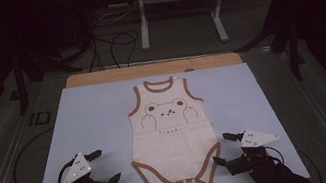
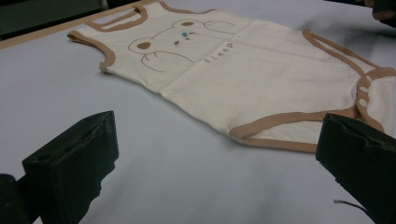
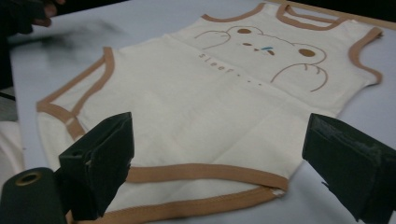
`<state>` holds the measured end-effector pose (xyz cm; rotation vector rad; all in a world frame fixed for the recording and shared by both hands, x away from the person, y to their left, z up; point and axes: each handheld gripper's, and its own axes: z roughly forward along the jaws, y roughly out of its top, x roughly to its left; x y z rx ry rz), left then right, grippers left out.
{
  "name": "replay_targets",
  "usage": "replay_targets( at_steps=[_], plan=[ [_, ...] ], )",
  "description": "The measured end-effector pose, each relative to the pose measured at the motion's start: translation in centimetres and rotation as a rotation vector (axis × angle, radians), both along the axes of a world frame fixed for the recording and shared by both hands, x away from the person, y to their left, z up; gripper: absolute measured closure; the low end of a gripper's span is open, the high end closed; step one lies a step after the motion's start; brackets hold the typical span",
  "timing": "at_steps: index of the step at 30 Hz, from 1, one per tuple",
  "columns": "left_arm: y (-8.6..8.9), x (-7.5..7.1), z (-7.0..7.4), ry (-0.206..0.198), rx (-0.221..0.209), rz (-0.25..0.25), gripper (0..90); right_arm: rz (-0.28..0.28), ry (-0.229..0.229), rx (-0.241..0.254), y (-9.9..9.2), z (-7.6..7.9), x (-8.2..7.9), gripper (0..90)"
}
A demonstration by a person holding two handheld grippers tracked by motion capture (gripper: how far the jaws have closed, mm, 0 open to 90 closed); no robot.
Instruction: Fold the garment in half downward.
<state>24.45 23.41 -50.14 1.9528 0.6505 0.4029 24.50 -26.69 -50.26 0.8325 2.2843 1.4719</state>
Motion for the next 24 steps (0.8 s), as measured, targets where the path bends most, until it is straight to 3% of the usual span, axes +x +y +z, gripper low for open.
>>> replay_targets(
  at_steps=[3,4,9,16,17,24],
  plan=[
    [-0.1,0.0,0.1,-0.007,0.004,0.001,0.1,0.012,-0.009,-0.011,0.0,0.0,0.0,9.0],
    [-0.1,0.0,0.1,-0.009,0.004,0.002,0.1,-0.015,-0.025,-0.028,0.0,0.1,-0.1,9.0],
    [-0.2,0.0,0.0,0.007,0.006,0.007,0.1,-0.028,-0.010,0.007,-0.5,0.7,0.4,9.0],
    [-0.5,-0.2,0.0,0.007,0.018,-0.004,0.1,0.005,0.011,0.002,-0.2,0.5,0.5,9.0],
    [-0.6,-0.2,0.1,0.006,0.015,-0.015,0.1,0.012,0.031,0.014,0.1,0.7,0.4,8.9],
    [-1.1,-0.6,0.4,-0.002,0.026,-0.041,0.1,0.031,0.002,0.015,0.8,1.4,-0.1,8.9]
  ],
)
